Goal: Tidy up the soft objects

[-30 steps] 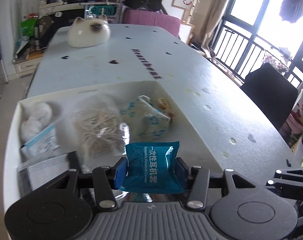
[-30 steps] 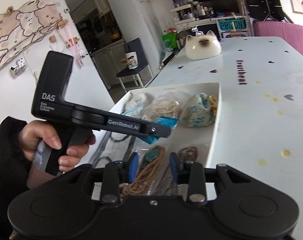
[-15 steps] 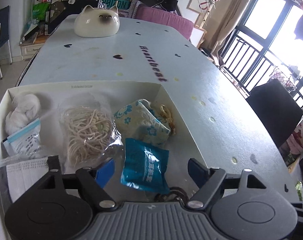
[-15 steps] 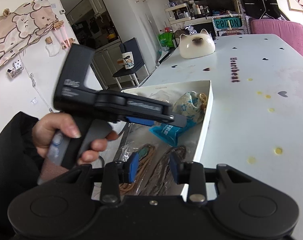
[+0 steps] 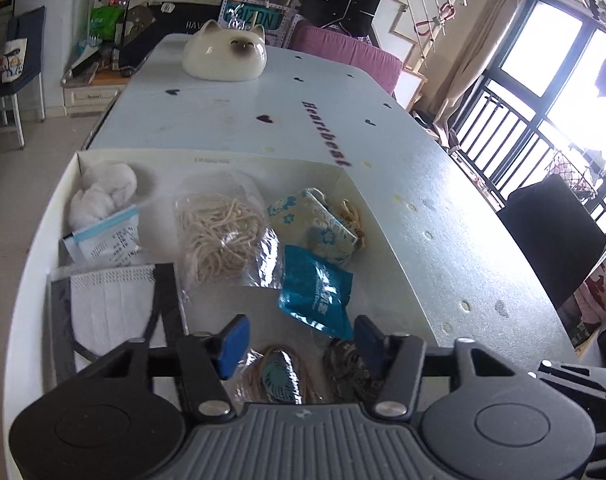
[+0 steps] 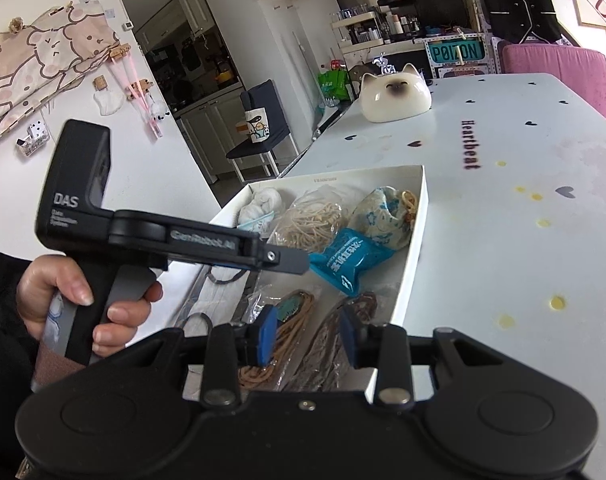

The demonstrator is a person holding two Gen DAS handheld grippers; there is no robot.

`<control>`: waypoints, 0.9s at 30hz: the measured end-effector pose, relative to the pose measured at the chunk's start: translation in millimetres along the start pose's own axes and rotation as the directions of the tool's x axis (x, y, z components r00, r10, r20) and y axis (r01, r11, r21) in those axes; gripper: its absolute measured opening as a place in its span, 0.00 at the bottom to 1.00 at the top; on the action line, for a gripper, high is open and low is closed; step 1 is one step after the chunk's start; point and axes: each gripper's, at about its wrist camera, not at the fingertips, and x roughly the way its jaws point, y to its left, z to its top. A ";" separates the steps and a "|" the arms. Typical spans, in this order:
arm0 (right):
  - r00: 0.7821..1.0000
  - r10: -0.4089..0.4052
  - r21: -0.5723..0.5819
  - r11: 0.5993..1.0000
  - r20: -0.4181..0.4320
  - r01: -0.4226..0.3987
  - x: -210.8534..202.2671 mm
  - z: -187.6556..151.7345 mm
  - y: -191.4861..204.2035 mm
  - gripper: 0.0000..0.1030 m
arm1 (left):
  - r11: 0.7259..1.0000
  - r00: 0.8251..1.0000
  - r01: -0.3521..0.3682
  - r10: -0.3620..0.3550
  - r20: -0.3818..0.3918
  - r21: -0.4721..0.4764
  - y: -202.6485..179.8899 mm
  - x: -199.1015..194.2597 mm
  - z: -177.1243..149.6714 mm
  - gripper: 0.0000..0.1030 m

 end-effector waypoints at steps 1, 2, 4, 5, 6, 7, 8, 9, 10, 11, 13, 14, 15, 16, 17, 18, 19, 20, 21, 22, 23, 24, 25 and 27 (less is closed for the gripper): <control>1.000 -0.001 -0.001 1.000 0.002 0.001 -1.1 -0.1 0.4 0.35 | 1.000 1.000 -0.009 0.009 0.004 -0.010 -0.8 3.0 0.8 0.54; 1.000 -0.002 -0.003 1.000 0.005 0.002 -2.3 -0.4 0.8 0.35 | 1.000 1.000 -0.021 0.021 0.015 -0.020 -1.6 6.2 2.1 0.54; 1.000 -0.005 -0.005 1.000 0.008 0.005 -4.5 -0.7 1.2 0.35 | 0.999 0.998 -0.036 0.037 0.044 -0.037 -2.2 12.7 7.2 0.54; 1.000 -0.006 -0.006 1.000 0.009 0.006 -5.7 -0.8 1.2 0.35 | 0.998 0.997 -0.044 0.046 0.055 -0.047 -1.7 17.6 10.6 0.54; 1.000 -0.008 -0.007 1.000 0.010 0.008 -6.6 -1.1 0.8 0.35 | 0.997 0.997 -0.045 0.048 0.053 -0.057 -1.5 23.0 13.7 0.54; 1.000 -0.010 -0.007 1.000 0.010 0.010 -7.1 -1.2 0.6 0.35 | 0.997 0.998 -0.043 0.046 0.045 -0.063 -1.7 28.3 15.7 0.52; 1.000 -0.012 -0.006 1.000 0.010 0.012 -7.6 -1.1 0.1 0.35 | 0.997 0.999 -0.038 0.040 0.028 -0.066 -2.8 35.1 17.2 0.50; 1.000 -0.014 -0.004 1.000 0.010 0.014 -8.1 -1.1 -0.7 0.35 | 0.997 0.999 -0.035 0.036 0.009 -0.066 -4.5 40.9 17.7 0.45; 1.000 -0.016 -0.003 1.000 0.011 0.016 -8.5 -1.1 -1.7 0.35 | 0.997 0.999 -0.030 0.029 -0.013 -0.067 -6.6 46.9 17.3 0.41; 1.000 -0.018 -0.001 1.000 0.012 0.018 -8.7 -1.0 -2.7 0.35 | 0.997 0.999 -0.023 0.021 -0.036 -0.067 -8.9 52.8 15.6 0.40; 1.000 -0.019 0.005 1.000 0.014 0.019 -9.0 -1.2 -4.8 0.35 | 0.998 0.998 -0.006 0.002 -0.058 -0.057 -13.9 60.5 11.1 0.33; 1.000 -0.019 0.007 1.000 0.015 0.019 -9.1 -1.2 -5.5 0.35 | 0.999 0.999 -0.013 0.011 -0.049 -0.036 -17.4 60.3 9.4 0.33; 1.000 -0.019 0.008 1.000 0.015 0.019 -9.2 -1.3 -6.2 0.35 | 1.000 0.999 -0.013 0.011 -0.051 -0.024 -19.3 60.4 8.6 0.32; 1.000 -0.019 0.009 1.000 0.014 0.019 -9.3 -1.6 -6.8 0.35 | 1.000 0.998 -0.007 0.005 -0.056 -0.030 -18.8 60.1 8.4 0.30; 1.000 -0.019 0.009 1.000 0.013 0.019 -9.3 -1.7 -7.3 0.35 | 0.999 0.998 -0.004 0.001 -0.060 -0.040 -17.2 59.6 8.1 0.30; 1.000 -0.018 0.010 1.000 0.013 0.018 -9.1 -1.8 -7.7 0.35 | 0.999 0.998 -0.005 0.002 -0.064 -0.043 -15.8 58.6 8.2 0.30; 1.000 -0.018 0.010 1.000 0.012 0.017 -9.0 -1.9 -8.1 0.35 | 0.999 0.998 -0.010 0.006 -0.067 -0.045 -13.9 57.3 7.8 0.29; 1.000 -0.017 0.011 1.000 0.013 0.017 -9.0 -1.7 -8.2 0.35 | 0.999 0.998 -0.020 0.016 -0.068 -0.049 -11.1 55.7 7.7 0.29; 1.000 -0.016 0.011 1.000 0.013 0.016 -9.0 -1.8 -8.3 0.35 | 0.998 0.997 -0.037 0.034 -0.064 -0.051 -8.6 53.8 7.5 0.29; 1.000 -0.015 0.011 1.000 0.013 0.015 -8.9 -1.7 -8.2 0.35 | 0.997 0.997 -0.064 0.061 -0.055 -0.049 -6.3 51.7 7.2 0.29; 1.000 -0.015 0.012 1.000 0.013 0.014 -8.7 -1.9 -8.4 0.35 | 0.994 0.994 -0.101 0.099 -0.042 -0.041 -4.3 49.5 6.7 0.29; 1.000 -0.014 0.012 1.000 0.013 0.014 -8.6 -2.1 -8.9 0.35 | 0.992 0.993 -0.118 0.116 -0.032 -0.040 -1.3 48.1 6.4 0.29; 1.000 -0.013 0.013 1.000 0.013 0.013 -8.5 -2.1 -9.1 0.35 | 0.992 0.993 -0.112 0.111 -0.028 -0.053 3.6 46.6 6.6 0.29; 1.000 -0.012 0.014 1.000 0.012 0.012 -8.4 -2.8 -8.8 0.35 | 0.992 0.994 -0.104 0.102 -0.030 -0.075 9.1 44.1 6.8 0.29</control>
